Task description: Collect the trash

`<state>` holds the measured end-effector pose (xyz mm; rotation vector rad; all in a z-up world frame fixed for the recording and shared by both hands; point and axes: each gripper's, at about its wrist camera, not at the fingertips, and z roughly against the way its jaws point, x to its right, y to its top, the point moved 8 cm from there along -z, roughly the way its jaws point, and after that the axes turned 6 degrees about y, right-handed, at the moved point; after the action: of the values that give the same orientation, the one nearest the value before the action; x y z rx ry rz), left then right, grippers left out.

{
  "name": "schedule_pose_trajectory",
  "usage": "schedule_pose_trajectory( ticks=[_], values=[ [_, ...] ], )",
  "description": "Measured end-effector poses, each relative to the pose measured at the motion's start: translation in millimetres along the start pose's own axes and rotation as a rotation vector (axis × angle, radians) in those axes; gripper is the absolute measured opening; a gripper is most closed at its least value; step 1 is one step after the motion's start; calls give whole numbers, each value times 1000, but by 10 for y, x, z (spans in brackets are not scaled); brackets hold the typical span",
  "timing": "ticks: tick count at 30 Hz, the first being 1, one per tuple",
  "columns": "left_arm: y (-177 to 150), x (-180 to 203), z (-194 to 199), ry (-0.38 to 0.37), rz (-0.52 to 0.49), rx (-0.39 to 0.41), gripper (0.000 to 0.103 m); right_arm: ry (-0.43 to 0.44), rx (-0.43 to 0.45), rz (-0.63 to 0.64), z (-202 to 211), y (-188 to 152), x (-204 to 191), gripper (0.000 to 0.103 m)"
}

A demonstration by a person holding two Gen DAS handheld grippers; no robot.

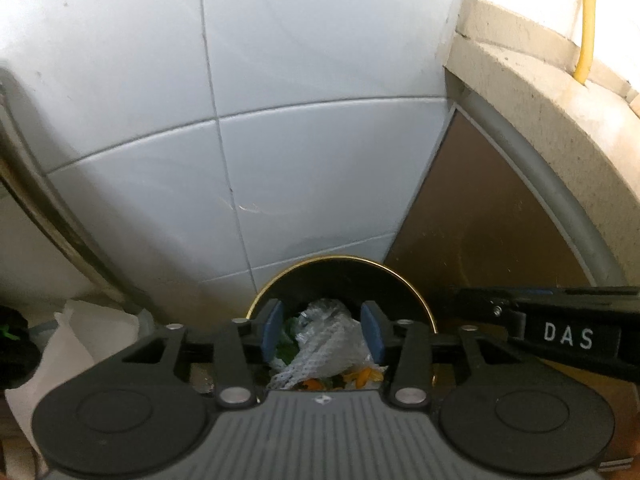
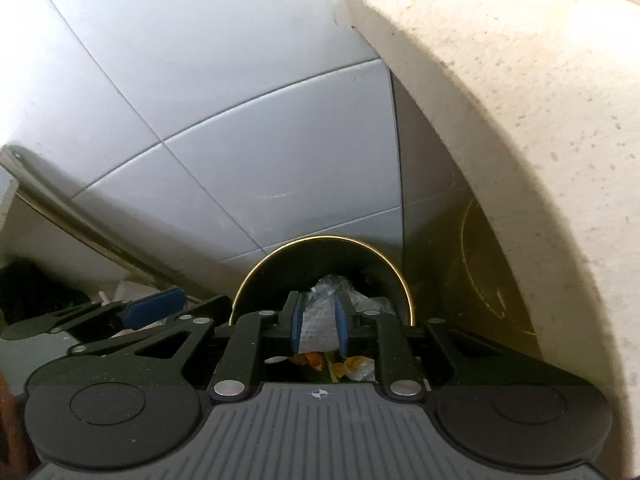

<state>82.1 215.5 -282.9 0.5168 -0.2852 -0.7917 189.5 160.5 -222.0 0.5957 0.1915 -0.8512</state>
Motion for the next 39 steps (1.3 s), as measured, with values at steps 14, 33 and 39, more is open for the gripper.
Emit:
schedule_pose_trajectory(
  ticks=[14,33,39],
  values=[
    [-88,-49,220,63,44,21,41,51,9,34,200,-50,-8,31],
    [-201,-54,884,88,67,91,49,94,55,86,591,-192,-182,46],
    [-255,-46,1113,95,57,114,51,96,82,90,780,-249,-220,49]
  ],
)
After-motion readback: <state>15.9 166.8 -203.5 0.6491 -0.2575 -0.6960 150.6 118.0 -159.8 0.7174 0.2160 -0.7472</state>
